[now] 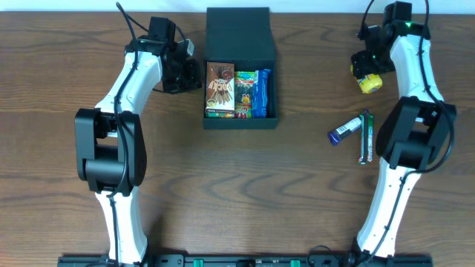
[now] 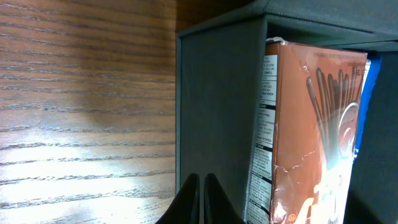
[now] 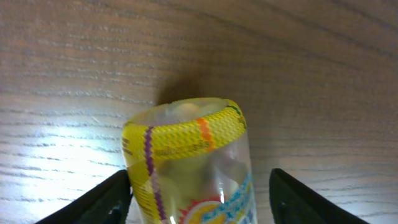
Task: Pack container
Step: 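Rotate the right gripper and grasp the yellow Mentos bottle, then lift the Mentos bottle upright with the right gripper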
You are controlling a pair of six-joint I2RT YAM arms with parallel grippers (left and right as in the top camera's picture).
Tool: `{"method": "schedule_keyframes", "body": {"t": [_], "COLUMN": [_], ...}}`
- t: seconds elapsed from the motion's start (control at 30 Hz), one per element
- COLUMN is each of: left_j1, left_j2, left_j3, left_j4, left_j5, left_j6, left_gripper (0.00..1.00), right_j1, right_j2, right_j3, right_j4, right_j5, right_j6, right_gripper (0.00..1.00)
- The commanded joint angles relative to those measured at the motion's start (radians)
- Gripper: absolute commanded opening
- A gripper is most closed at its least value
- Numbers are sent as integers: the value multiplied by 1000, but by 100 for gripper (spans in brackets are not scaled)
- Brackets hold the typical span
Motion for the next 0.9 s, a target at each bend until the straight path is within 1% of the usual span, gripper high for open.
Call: {"method": "schedule_keyframes", "body": {"t": [0.0,0.3,0.6,0.63,0.67,0.87], "left_j1": [4,4,4,4,4,4], "left_j2": [14,14,14,14,14,14], "left_j3": [-5,-5,-5,-5,-5,-5], "left_j4": [2,2,2,2,2,2], "left_j5": [-3,-3,-3,-3,-3,-3], "left_j6": [-12,-12,-11,-11,-11,-11], "left_gripper": [6,6,6,6,6,6], "right_j1": [-6,-5,12,17,23,55], "right_j2": [14,14,14,14,14,23], "right_j3": [-4,-11,-12,-12,-12,-12], "right_j4": [3,-9,-74,-84,-94,-108], "right_j5": [-24,-50,-121,-121,-121,-120], "right_j6": [22,48,86,85,85,80], "right_gripper": [68,52,46,47,52,58]}}
